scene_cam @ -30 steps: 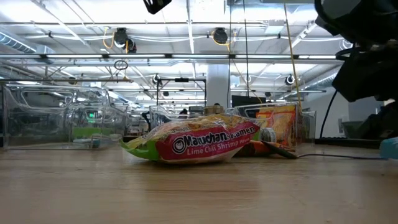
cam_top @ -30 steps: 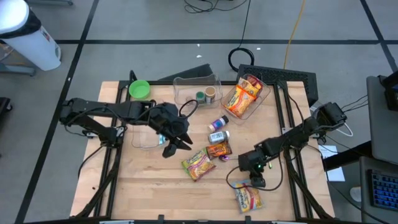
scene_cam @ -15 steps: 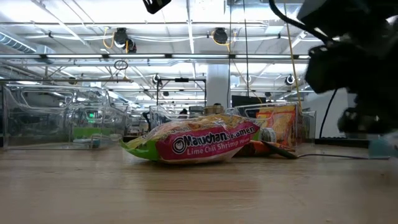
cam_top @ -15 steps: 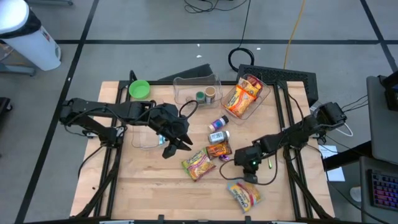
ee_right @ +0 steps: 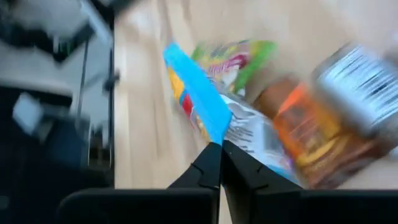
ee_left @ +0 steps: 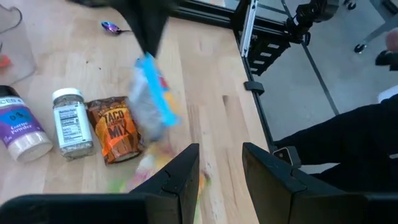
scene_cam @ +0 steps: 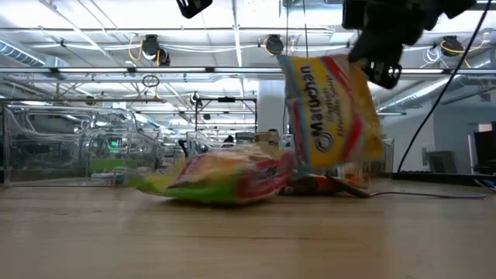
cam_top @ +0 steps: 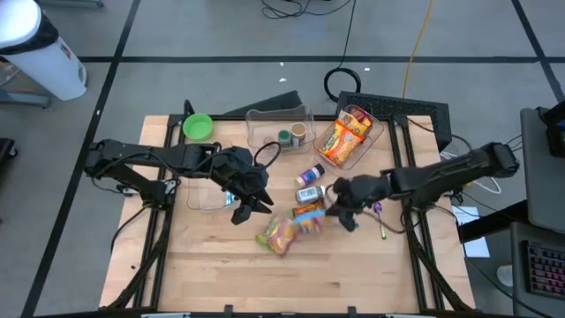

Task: Pick & Place Food Item
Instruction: Put the blue noodle pack into the right transparent bin

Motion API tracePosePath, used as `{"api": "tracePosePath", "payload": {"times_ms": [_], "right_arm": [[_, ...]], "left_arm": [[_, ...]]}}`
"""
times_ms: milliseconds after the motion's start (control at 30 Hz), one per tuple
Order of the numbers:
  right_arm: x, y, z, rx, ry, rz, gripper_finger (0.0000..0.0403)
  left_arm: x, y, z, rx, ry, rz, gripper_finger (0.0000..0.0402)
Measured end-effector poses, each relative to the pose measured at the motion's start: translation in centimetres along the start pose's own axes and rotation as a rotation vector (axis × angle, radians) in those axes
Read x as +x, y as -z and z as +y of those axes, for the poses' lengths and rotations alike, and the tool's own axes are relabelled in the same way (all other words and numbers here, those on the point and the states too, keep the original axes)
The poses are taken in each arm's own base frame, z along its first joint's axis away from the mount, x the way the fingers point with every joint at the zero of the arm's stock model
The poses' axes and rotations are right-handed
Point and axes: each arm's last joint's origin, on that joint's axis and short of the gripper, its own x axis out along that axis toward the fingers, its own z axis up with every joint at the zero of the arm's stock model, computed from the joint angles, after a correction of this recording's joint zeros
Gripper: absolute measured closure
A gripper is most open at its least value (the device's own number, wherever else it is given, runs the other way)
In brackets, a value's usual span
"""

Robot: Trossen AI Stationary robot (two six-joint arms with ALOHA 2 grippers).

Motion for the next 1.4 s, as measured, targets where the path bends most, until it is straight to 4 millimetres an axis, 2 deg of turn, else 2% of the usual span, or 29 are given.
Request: {"api": "tracePosePath", "payload": {"times_ms": [233,533,700,900,1033,1233,1400], "right_arm": [[-3.1,-1.5,0.2,0.009,0.026,-0.215,0.0403],[-4.3,-3.5,1.0,-0.041,-0.074,-0.437,0.0403],[-4.3,-3.5,1.1,-0.061,-0.075,-0.436,0.0403],[-4.2,-3.4,1.1,-0.091,-0.086,-0.415,0.0403],[-4.2,-3.4,1.2,-0.113,-0.107,-0.402,0.0403],[-4.3,-3.5,1.4,-0.136,-0.148,-0.398,0.0403],[-4.5,-3.7,1.8,-0.153,-0.210,-0.418,0.0403]], "left_arm": [[0.0,-0.7,0.1,0.024,-0.075,-0.082,0.0275],[0.2,-2.2,0.9,0.045,-0.184,-0.249,0.0275],[0.2,-2.5,1.9,0.031,-0.208,-0.264,0.0267],[-0.3,-2.9,2.9,-0.023,-0.225,-0.295,0.0224],[-0.4,-3.3,3.9,-0.056,-0.171,-0.313,0.0198],[1.2,-3.4,5.7,-0.104,-0.021,-0.280,0.0188],[2.2,-3.4,6.9,-0.111,-0.027,-0.273,0.0187]]}}
